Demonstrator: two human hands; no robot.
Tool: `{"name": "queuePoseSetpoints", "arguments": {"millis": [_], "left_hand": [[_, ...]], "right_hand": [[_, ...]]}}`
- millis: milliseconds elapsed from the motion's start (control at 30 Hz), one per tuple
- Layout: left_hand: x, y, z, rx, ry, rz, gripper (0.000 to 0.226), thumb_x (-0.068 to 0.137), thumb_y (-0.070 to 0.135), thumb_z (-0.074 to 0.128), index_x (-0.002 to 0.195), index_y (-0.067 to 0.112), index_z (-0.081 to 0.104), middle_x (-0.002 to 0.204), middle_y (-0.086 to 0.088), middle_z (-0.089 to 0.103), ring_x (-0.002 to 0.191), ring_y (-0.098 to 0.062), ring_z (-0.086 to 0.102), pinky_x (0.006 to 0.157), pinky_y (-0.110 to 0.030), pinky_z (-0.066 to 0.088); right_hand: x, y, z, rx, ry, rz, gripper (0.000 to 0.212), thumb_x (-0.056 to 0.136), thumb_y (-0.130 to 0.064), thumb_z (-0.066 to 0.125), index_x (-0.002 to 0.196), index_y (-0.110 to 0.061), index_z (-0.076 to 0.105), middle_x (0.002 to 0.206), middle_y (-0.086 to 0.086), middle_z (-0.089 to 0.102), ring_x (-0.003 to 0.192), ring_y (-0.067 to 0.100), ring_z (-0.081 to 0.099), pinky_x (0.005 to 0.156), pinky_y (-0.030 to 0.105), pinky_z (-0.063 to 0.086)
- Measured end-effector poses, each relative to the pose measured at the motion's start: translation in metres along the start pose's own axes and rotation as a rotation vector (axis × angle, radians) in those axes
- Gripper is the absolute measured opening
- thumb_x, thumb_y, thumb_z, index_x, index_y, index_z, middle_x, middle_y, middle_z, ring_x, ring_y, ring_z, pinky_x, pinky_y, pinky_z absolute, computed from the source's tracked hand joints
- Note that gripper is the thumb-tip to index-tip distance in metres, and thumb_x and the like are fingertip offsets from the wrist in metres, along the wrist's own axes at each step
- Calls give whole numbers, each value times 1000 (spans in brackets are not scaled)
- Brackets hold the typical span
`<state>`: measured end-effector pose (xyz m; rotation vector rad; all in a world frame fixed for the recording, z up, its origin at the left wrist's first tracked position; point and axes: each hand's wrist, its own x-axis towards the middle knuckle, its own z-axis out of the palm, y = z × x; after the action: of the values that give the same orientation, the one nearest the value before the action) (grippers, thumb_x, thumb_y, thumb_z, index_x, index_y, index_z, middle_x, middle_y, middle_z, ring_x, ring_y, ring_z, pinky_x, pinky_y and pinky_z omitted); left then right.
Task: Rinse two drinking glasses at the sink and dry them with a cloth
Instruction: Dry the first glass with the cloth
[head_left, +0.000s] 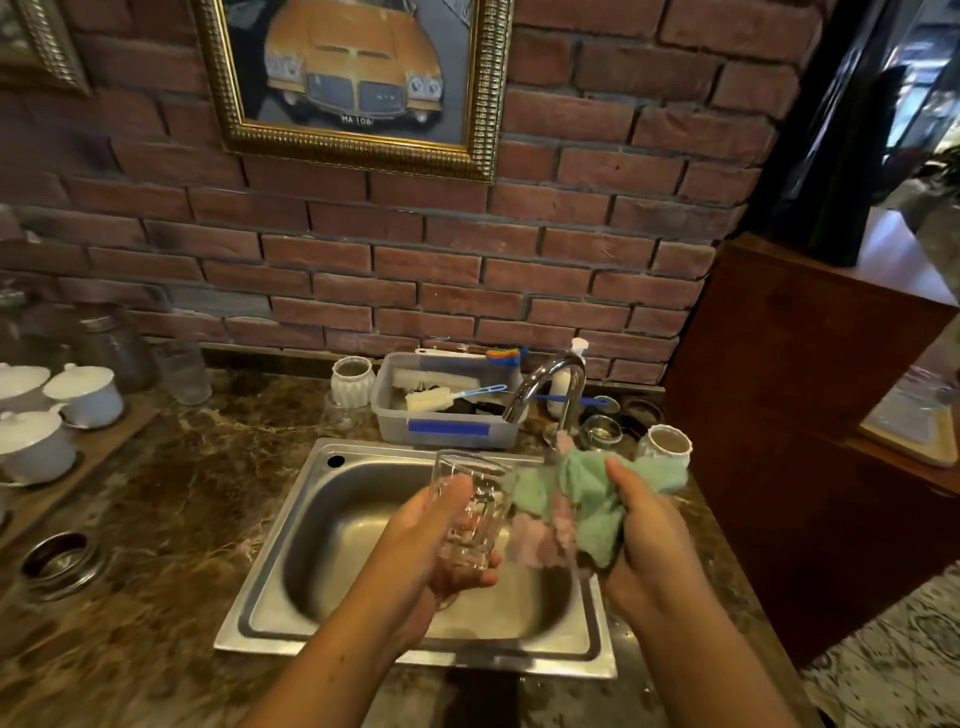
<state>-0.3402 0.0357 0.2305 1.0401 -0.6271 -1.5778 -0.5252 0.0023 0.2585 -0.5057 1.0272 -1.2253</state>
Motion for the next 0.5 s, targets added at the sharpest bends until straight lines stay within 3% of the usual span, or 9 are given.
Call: {"name": "queuePoseSetpoints", "arguments": {"millis": [67,167,233,333,433,500], "left_hand": [[-3,0,-8,50,-13,-10,71,69,47,81,123,7,57,88,-11,77,68,-26,71,51,-34,56],[-6,5,-13,86,-55,15,69,72,53,82,119,9,57,98,-16,76,72,-28,70,52,-33,52],[-12,10,-17,14,-25,13,60,72,55,80,115,16,67,98,-14,78,70,-24,72,48,-30,53],[-17,13,-23,-161,136,-57,44,78,53,72,107,19,72,88,-11,81,66,-23,77,53,-32,60],[-16,16,-28,-208,246,-16,33,87,51,67,103,23,72,84,-8,81,67,-23,78,61,-36,60],[-14,22,-31,-112,312,76,28,92,51,62,101,28,74,87,-5,81,70,-21,77,54,-32,54]], "right_hand": [[2,1,11,-184,-16,-166,31,98,-35,55,119,-15,63,119,17,70,108,32,68,95,55,52],[-4,9,30,-680,-313,-395,46,92,-50,56,133,-30,53,127,-5,63,110,4,62,84,22,52],[-5,13,40,-931,-541,-464,29,95,-41,54,124,-40,56,113,-26,64,102,-11,60,80,8,48],[-7,19,48,-1111,-634,-499,17,99,-31,53,104,-47,59,93,-36,66,86,-10,64,72,14,52],[-8,38,49,-1127,-601,-547,19,99,-29,57,114,-38,59,84,-40,65,75,-15,63,62,8,47],[-10,52,51,-1067,-601,-471,16,99,-27,57,114,-34,61,73,-35,66,66,-12,62,59,9,44]]}}
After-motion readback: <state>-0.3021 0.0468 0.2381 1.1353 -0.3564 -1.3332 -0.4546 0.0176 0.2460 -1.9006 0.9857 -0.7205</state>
